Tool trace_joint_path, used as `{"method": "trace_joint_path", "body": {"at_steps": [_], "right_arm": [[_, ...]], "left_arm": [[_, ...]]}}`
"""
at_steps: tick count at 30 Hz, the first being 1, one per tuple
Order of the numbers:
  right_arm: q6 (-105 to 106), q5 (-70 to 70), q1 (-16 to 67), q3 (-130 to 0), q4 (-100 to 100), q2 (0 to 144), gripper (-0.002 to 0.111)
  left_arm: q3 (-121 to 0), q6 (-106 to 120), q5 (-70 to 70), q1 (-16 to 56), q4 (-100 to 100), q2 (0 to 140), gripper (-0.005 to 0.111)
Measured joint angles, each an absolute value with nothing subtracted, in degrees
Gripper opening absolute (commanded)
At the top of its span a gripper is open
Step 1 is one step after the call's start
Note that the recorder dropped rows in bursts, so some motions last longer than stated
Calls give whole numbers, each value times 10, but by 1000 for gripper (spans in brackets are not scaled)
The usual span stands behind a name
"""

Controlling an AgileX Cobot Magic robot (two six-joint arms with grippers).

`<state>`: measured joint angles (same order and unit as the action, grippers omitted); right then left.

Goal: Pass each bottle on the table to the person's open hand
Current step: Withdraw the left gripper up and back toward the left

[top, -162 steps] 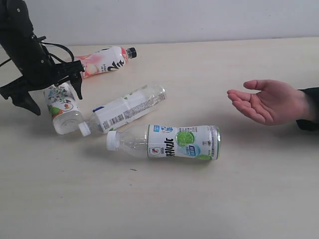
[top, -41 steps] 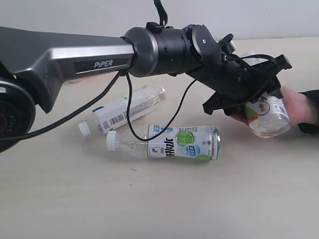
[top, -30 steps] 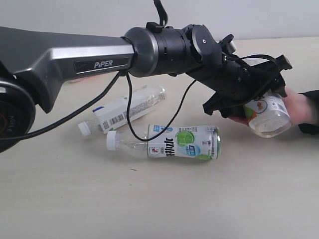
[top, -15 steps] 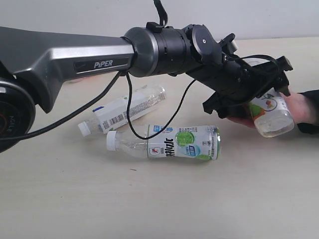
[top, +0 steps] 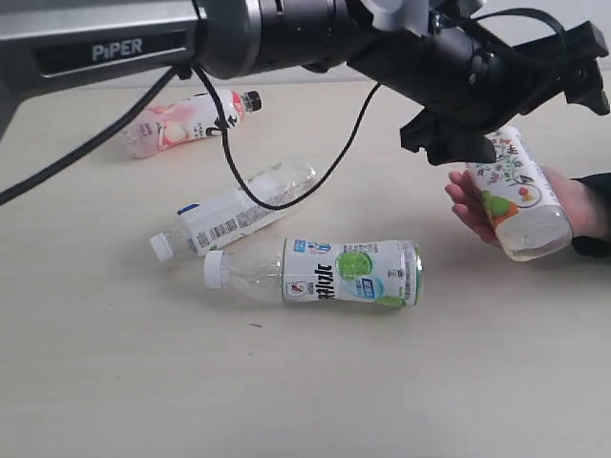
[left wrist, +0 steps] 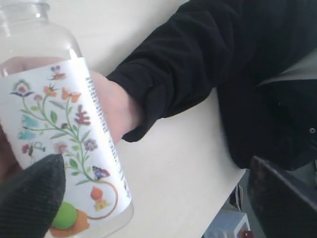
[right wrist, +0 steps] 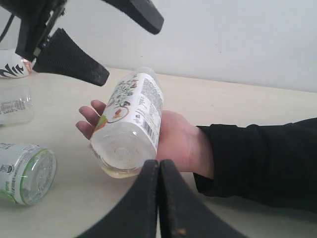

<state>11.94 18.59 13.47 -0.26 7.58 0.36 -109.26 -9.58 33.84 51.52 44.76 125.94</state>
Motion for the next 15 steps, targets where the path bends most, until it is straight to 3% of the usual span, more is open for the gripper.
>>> {"method": "trace_joint_path", "body": {"at_steps": [9,13,15], "right_arm": [[119,186,135,-3,76,4,0],[119,186,135,-3,76,4,0],[119,186,135,-3,76,4,0]], "left_arm": [[-1093,-74,406,503,374,1204,91],[-1093,-42,438,497,328,1180,66],[-1093,-31,451,498,305,1169,47]]}}
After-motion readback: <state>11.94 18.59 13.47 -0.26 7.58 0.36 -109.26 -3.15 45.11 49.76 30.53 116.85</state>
